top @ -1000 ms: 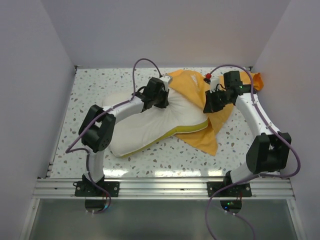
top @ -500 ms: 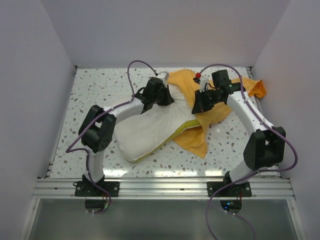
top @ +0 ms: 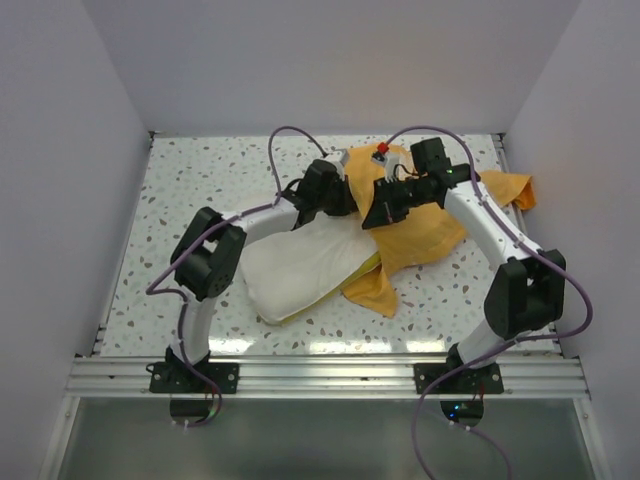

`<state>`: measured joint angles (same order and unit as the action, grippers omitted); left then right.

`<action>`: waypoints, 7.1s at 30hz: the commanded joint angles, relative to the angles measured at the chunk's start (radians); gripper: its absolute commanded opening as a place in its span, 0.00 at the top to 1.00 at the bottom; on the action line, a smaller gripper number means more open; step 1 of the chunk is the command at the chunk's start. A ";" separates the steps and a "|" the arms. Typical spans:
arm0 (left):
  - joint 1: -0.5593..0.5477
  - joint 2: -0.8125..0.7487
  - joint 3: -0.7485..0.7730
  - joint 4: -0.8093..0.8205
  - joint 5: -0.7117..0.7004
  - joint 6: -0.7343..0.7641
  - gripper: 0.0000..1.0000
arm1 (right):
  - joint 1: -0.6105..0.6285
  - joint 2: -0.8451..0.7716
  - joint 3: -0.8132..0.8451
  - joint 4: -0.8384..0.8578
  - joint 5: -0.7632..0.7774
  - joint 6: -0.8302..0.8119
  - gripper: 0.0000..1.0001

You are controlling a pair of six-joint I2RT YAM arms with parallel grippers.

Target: Put the pillow into the pillowcase

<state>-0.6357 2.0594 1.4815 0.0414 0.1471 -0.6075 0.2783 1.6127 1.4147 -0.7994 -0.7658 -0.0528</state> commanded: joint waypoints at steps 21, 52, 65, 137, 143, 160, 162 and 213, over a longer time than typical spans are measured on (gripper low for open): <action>0.450 -0.432 -0.133 -0.479 0.642 0.709 0.01 | 0.146 -0.050 -0.197 -0.030 0.134 -0.127 1.00; 0.551 -0.154 -0.073 -0.494 0.565 0.977 0.00 | 0.183 0.797 0.889 0.178 0.796 0.108 0.02; 0.551 -0.166 -0.151 -0.452 0.551 0.945 0.00 | 0.196 0.917 0.888 0.347 0.818 0.183 0.01; 0.058 -0.602 -0.501 -0.209 0.056 0.904 0.00 | -0.048 -0.145 -0.181 -0.066 0.818 -0.117 0.30; -0.179 -0.441 -0.417 -0.207 -0.035 0.809 0.00 | -0.162 -0.129 -0.348 0.009 0.729 -0.059 0.25; -0.278 -0.364 -0.409 -0.103 -0.040 0.681 0.00 | -0.225 0.193 -0.353 0.161 0.600 0.077 0.62; -0.294 -0.381 -0.396 -0.103 -0.040 0.696 0.00 | -0.223 0.178 -0.355 0.161 0.553 0.073 0.88; -0.042 -0.389 -0.595 0.060 0.418 0.521 1.00 | 0.009 -0.300 -0.140 -0.193 -0.215 -0.160 0.44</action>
<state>-0.6838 1.7439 0.9588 0.1272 0.4530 -0.2199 0.2855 1.2907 1.1378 -0.9482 -1.0187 -0.1844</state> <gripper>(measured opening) 0.030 0.520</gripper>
